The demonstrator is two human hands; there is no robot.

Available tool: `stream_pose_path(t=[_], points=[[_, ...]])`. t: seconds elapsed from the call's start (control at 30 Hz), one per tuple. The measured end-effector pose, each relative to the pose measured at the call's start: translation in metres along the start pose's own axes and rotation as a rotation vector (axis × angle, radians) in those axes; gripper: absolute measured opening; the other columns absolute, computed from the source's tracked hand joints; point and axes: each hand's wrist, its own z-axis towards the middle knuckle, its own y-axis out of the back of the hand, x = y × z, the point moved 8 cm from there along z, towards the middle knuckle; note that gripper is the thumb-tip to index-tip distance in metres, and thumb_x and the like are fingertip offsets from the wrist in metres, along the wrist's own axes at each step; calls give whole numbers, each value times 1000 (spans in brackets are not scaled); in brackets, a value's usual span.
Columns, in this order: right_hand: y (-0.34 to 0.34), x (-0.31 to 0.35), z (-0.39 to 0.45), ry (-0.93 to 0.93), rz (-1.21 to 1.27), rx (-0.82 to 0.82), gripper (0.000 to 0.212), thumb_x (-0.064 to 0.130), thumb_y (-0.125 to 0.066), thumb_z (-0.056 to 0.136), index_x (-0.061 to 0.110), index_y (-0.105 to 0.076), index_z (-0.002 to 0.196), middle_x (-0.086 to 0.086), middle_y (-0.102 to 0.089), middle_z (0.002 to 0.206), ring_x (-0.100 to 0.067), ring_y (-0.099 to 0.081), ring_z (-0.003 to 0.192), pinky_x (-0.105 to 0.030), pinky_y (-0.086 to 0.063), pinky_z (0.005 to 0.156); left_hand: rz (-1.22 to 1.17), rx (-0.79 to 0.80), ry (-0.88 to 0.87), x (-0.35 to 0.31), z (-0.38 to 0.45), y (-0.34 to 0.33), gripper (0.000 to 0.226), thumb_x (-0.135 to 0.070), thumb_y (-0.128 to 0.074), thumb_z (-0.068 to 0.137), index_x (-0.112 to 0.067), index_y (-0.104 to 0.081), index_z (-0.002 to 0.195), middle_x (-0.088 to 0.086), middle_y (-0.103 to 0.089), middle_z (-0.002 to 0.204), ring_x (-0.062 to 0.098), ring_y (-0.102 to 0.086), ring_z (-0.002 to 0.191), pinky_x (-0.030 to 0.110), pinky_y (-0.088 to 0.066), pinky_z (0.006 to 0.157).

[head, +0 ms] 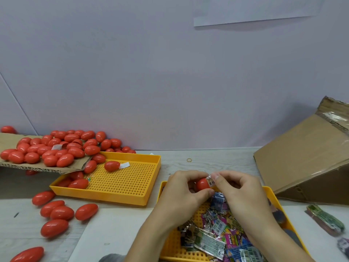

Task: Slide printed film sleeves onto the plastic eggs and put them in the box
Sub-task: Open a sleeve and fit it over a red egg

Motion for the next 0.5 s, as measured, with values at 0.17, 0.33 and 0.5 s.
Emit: stream_pose_path(t=[0.17,0.33,0.5], points=[[-2,4,-2,21,2,21,19,28,-69,88,41,-77,77,11,-75,78,-1,-69,79,-23,-51,70,0,14,-27,-3,-1,-1,33,-19,-74,87,-28,-72,118,-11,-75,107,11,-69,103,40,-57,92],[-2,6,-2,45,-26,32,17,26,-70,88,31,-78,73,12,-75,77,0,-69,78,-14,-52,61,4,8,-49,-4,-1,-1,32,-20,-74,88,-28,-72,118,-11,-75,107,8,-69,103,38,-57,92],[-1,10,-2,95,-80,18,12,28,-71,87,29,-77,76,11,-74,76,-1,-69,77,-11,-52,62,-22,2,-79,-8,-1,-2,26,-28,-74,88,-26,-73,115,-9,-75,104,10,-70,101,39,-58,90]])
